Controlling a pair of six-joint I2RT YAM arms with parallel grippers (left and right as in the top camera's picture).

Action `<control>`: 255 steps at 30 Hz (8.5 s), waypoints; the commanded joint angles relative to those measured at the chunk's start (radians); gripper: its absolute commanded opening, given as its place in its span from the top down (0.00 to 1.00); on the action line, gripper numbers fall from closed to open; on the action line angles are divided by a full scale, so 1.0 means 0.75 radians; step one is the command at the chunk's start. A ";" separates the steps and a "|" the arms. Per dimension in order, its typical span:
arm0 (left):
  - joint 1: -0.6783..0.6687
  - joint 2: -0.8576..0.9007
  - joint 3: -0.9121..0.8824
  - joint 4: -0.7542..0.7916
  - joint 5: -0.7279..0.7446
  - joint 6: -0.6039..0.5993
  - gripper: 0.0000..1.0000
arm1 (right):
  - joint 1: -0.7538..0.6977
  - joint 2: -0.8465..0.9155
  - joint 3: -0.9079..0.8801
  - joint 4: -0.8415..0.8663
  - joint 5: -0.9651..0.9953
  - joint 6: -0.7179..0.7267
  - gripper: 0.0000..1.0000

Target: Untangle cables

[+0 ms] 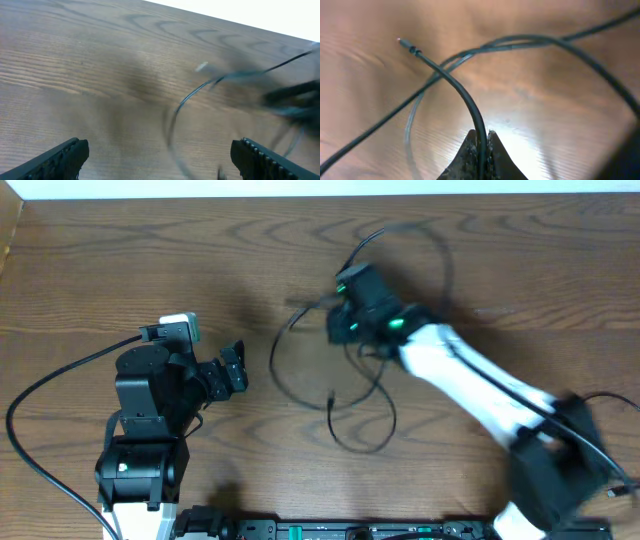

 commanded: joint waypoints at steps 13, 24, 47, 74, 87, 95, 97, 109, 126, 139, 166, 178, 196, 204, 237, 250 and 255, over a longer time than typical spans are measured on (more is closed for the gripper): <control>0.005 -0.006 -0.009 -0.035 0.050 -0.022 0.04 | -0.373 -0.589 0.037 -0.231 -0.006 -0.154 0.99; 0.005 -0.006 -0.009 -0.036 0.067 -0.022 0.04 | -0.404 -0.582 0.216 -0.416 0.009 -0.312 0.99; 0.005 -0.006 -0.009 -0.034 0.102 -0.016 0.03 | -0.915 0.509 1.625 -1.084 0.018 -0.593 0.99; 0.004 -0.002 -0.009 0.015 0.208 -0.016 0.03 | -1.671 0.695 1.658 -1.058 -0.092 -0.549 0.99; 0.003 -0.002 -0.009 0.011 0.332 0.014 0.03 | -1.668 0.867 1.658 -0.945 0.007 -0.501 0.99; 0.003 -0.002 -0.009 0.006 0.417 0.013 0.03 | -1.694 0.956 1.658 -0.924 0.251 -0.470 0.99; 0.003 -0.002 -0.009 0.001 0.423 0.014 0.03 | -1.708 0.973 1.658 -0.915 0.266 -0.470 0.99; 0.003 -0.001 -0.011 -0.001 0.422 0.054 0.03 | -1.742 0.982 1.658 -0.909 0.254 -0.427 0.99; 0.003 -0.001 -0.011 -0.042 0.423 0.070 0.03 | -1.693 0.982 1.658 -0.914 0.214 -0.316 0.01; 0.003 -0.001 -0.011 -0.093 0.427 0.081 0.03 | -1.674 0.976 1.660 -1.070 0.319 -0.174 0.01; 0.004 -0.005 -0.011 -0.102 0.463 0.174 0.03 | -1.804 0.101 1.124 -1.305 0.449 0.033 0.01; 0.004 -0.005 -0.011 -0.101 0.477 0.211 0.03 | -1.656 -0.325 0.544 -0.991 0.335 -0.202 0.01; 0.004 -0.062 -0.011 -0.071 0.464 0.289 0.03 | -1.206 -0.957 -0.186 -0.575 0.179 -0.427 0.01; 0.004 -0.168 -0.011 -0.159 0.224 0.186 0.03 | -1.090 -1.013 -0.263 -0.633 0.189 -0.407 0.01; 0.004 -0.586 -0.076 -0.386 0.008 0.133 0.03 | -0.688 -1.661 -0.842 -0.423 0.328 -0.358 0.01; 0.004 -0.788 -0.317 -0.393 -0.019 0.067 0.03 | -0.659 -1.731 -0.845 -0.476 0.344 -0.356 0.01; 0.003 -0.788 -0.342 -0.350 -0.013 0.159 0.02 | -0.659 -1.731 -0.845 -0.491 0.349 -0.356 0.01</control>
